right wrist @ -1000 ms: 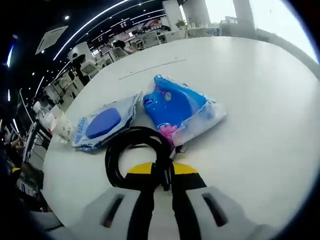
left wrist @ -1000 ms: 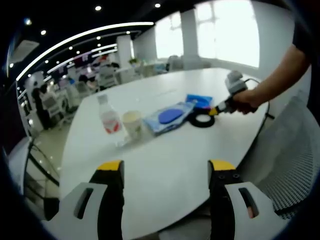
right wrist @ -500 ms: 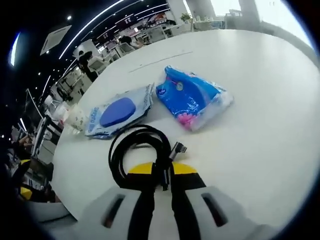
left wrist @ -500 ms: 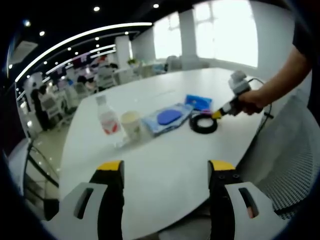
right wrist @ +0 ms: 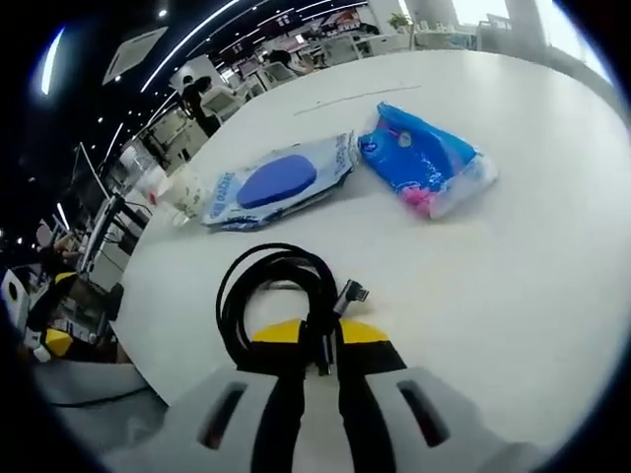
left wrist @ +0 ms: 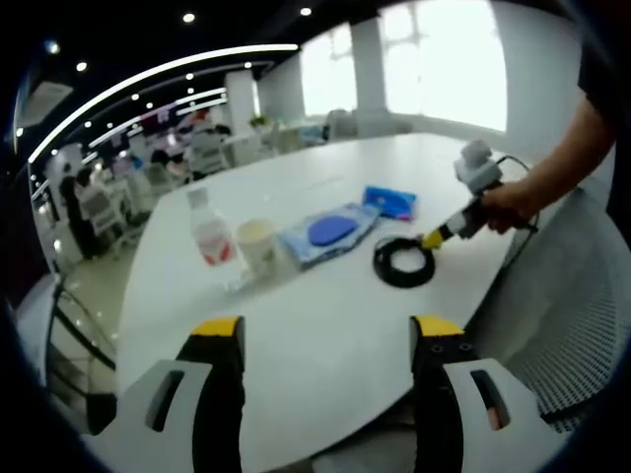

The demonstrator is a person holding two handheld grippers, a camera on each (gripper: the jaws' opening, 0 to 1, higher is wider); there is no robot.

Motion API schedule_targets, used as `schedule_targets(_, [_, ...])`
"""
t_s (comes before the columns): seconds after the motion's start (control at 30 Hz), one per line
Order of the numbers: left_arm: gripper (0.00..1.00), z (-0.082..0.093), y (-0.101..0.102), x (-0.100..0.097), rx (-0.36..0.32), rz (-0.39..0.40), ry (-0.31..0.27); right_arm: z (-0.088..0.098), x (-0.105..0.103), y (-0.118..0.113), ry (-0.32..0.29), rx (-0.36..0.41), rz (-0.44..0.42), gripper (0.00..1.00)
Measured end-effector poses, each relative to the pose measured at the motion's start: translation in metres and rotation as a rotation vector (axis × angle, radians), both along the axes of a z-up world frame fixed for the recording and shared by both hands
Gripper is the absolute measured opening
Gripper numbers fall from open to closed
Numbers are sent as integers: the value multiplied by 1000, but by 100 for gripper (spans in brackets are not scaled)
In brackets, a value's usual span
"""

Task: Arrange the tabletop items into an orderly group along one side of the table until the central work area is clear of visible clutter.

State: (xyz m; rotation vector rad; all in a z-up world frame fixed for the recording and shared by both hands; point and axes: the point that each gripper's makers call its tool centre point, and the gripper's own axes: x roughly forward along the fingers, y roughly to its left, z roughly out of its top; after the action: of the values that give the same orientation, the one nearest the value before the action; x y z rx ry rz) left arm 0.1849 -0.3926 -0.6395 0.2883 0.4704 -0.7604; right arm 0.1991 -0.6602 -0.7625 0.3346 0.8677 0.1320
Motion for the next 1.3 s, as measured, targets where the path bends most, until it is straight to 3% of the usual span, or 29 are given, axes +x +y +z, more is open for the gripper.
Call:
schedule_targets(0.17, [65,0,1,0,0,2,0,-1,0,7,-7,22,29,11])
schedule_targets(0.3, [65,0,1,0,-1,4,-1,0,-1,6,-21,-2,53,12])
schedule_targets(0.43, [65,0,1,1,-3,7,-2,7,4,4,-46,-20,70,19])
schedule_targets(0.83, [66,2,1,1,-19,14,-3,39,51,-14,-211,5,46,50])
schedule_targets(1.1, [68,5,-1,2,-37,21,0,45,85,-27,-247,4,1,61])
schedule_targets(1.3, [69,5,0,3,-47,28,1,42,105,-37,-236,7,-33,61])
